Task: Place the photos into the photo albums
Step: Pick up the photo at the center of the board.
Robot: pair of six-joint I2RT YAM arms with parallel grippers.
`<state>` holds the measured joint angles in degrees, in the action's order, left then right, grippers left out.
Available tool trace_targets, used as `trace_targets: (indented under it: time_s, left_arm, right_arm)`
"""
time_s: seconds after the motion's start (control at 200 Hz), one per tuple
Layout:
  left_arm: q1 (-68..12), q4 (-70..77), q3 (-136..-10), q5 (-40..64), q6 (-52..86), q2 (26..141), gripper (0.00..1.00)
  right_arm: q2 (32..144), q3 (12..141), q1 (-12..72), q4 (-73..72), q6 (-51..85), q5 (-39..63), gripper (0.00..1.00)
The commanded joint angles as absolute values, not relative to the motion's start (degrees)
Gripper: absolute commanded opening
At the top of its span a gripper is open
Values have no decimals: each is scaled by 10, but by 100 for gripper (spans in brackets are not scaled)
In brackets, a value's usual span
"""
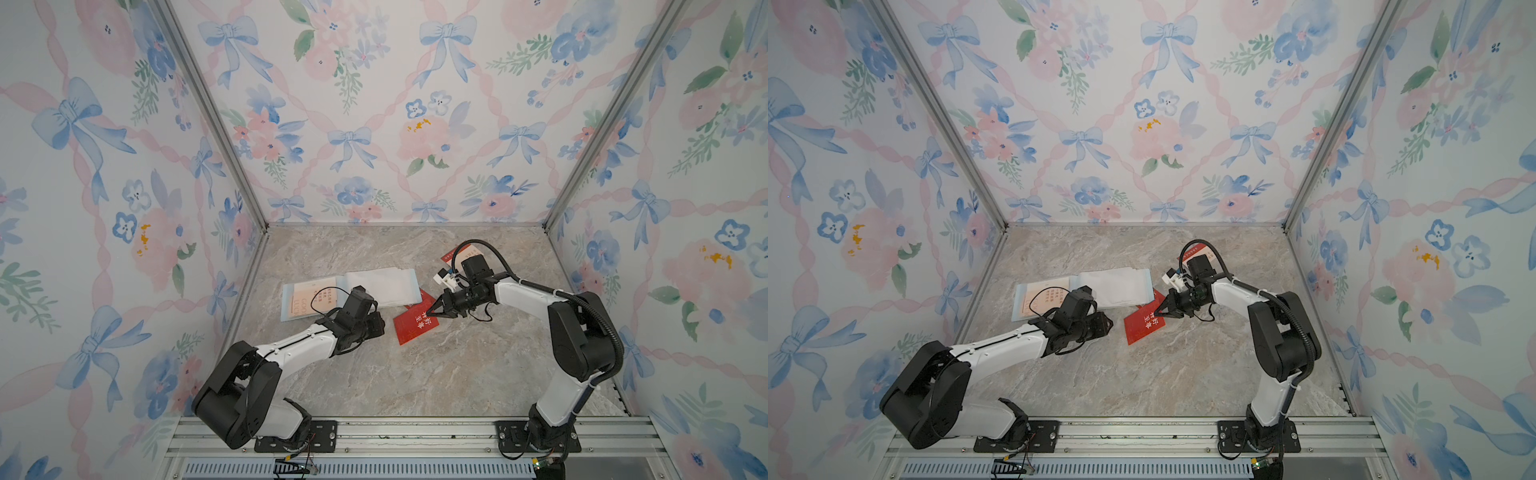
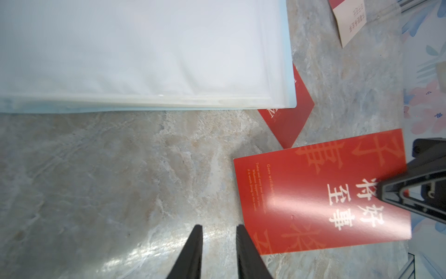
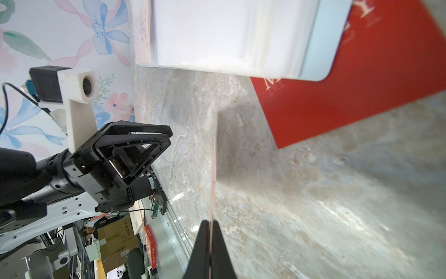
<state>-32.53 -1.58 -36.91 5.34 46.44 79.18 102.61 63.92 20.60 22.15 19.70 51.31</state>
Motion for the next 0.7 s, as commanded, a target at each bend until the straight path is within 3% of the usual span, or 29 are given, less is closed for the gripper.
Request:
trace_targets:
  time_s: [0.0,0.355,0.695]
  left_arm:
    - [-313,-27,-388,62,446,775,28]
    - [-248,29,-423,152,461,749,29]
    - [-206,134,-383,260,500,744,30]
  right_arm:
    - [999,639,191,165,233,556,0]
    - [968,650,156,124,260,580,0]
    - [951,638,142,103,270,580,0]
